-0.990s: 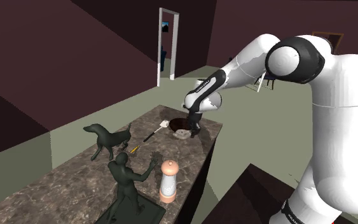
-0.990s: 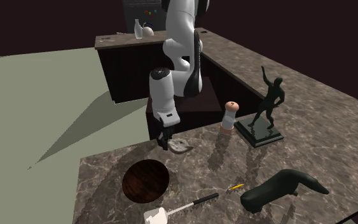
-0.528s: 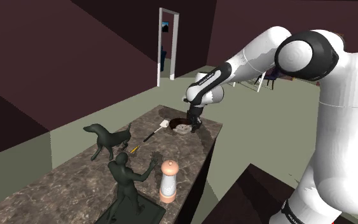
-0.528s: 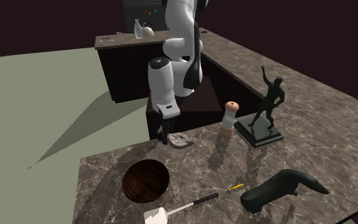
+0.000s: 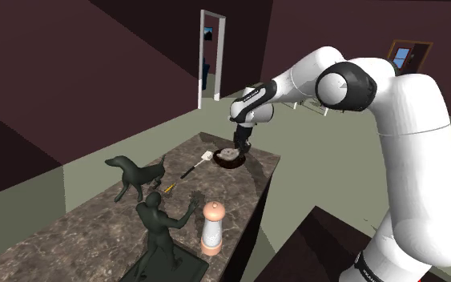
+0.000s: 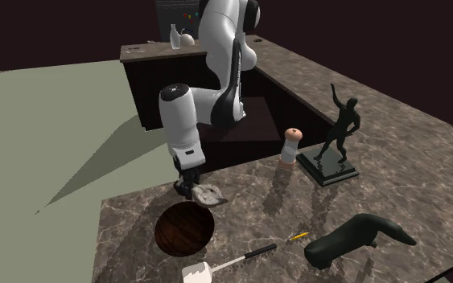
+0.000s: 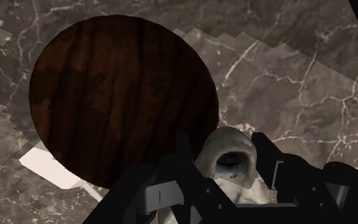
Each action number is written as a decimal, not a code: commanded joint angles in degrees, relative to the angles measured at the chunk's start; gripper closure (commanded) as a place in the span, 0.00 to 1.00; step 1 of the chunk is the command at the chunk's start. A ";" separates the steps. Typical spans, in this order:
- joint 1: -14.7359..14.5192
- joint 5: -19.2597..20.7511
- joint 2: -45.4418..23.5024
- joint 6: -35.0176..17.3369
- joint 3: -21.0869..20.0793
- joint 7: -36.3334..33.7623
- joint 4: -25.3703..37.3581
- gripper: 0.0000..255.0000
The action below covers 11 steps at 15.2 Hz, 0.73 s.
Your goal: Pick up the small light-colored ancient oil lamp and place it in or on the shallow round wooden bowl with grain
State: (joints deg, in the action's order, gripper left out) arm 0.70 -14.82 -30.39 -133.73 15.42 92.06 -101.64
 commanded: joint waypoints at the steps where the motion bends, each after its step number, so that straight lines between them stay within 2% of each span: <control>1: 2.04 -0.66 -4.20 2.52 -0.22 1.27 6.55 1.00; 4: 4.57 -1.21 -9.88 6.18 -0.56 2.17 15.78 1.00; 11: 5.03 -2.11 -13.04 2.74 -1.34 2.86 15.46 1.00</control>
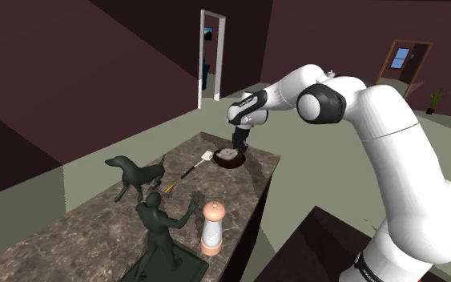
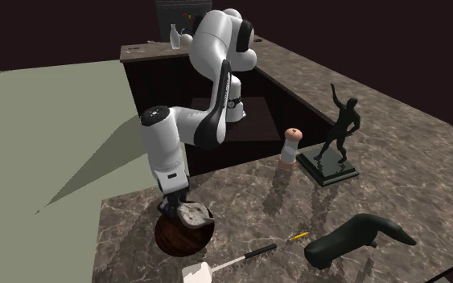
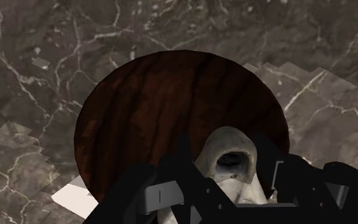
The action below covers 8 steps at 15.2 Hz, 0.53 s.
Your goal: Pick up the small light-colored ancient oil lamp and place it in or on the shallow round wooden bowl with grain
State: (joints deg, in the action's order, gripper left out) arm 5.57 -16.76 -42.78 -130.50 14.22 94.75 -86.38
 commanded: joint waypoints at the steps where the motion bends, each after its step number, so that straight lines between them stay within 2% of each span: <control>1: 0.23 -0.30 -1.13 -0.95 -0.24 0.27 0.21 1.00; 8: 0.42 -0.63 -2.41 -2.13 -0.54 0.51 0.31 1.00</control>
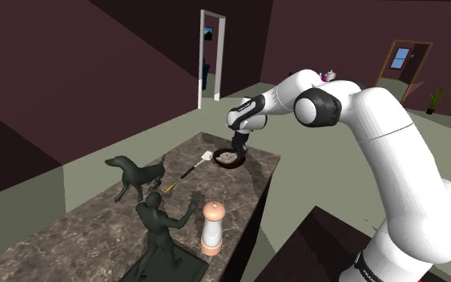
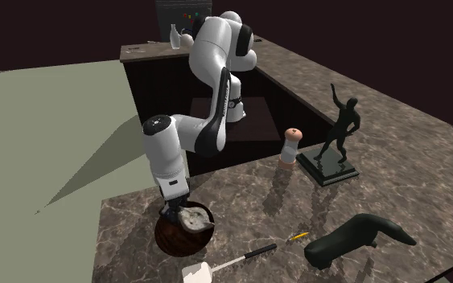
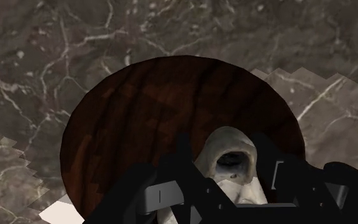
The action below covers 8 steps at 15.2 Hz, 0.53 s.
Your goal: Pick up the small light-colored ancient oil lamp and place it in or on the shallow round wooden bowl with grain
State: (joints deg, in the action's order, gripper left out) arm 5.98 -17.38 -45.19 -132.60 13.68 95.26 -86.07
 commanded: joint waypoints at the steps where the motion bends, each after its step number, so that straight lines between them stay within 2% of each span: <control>1: 0.00 -0.01 0.00 -0.03 0.00 0.01 0.00 1.00; 3: 0.00 -0.01 0.00 -0.03 0.00 0.01 0.00 1.00; 4: 0.00 -0.01 0.00 -0.03 0.00 0.01 0.00 0.00; 8: 0.01 -0.01 -0.01 -0.02 0.00 0.00 0.02 0.00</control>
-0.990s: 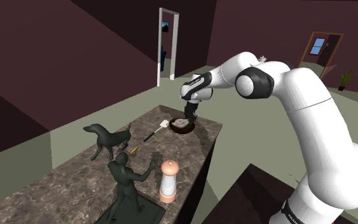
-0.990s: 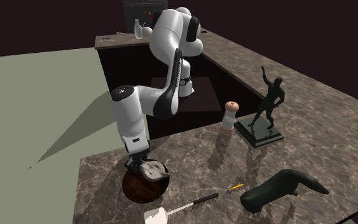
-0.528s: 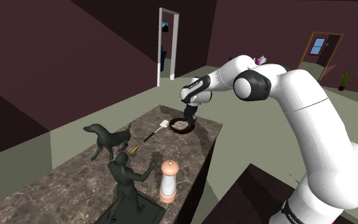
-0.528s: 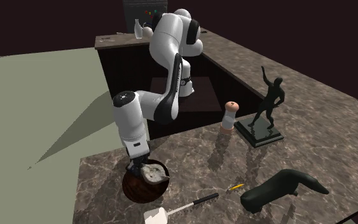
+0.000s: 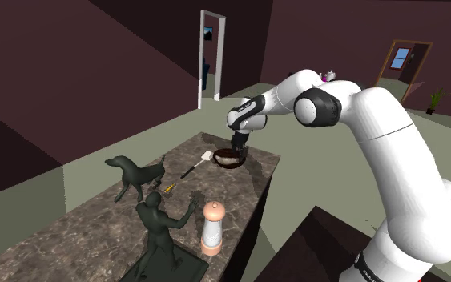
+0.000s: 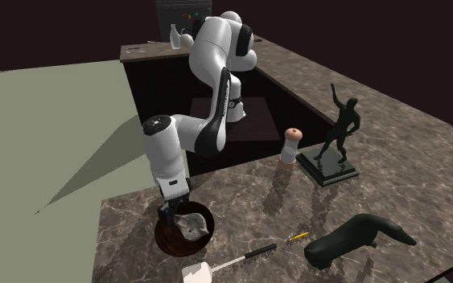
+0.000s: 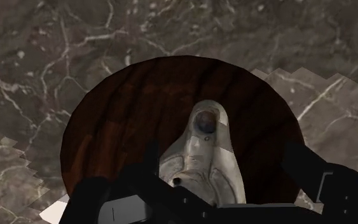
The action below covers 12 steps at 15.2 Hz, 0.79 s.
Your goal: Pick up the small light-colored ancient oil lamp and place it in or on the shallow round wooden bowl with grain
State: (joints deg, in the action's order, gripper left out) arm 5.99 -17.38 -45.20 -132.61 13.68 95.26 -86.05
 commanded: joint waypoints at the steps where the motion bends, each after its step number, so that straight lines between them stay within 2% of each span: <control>1: 0.00 0.00 0.00 0.00 0.00 0.00 0.00 0.00; 5: -0.56 1.21 4.99 4.11 1.10 -0.61 -0.86 0.00; 12: -0.56 1.22 4.99 4.11 1.10 -0.61 -0.86 0.00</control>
State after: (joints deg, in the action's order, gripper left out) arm 5.44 -16.17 -40.24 -128.50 14.77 94.64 -86.87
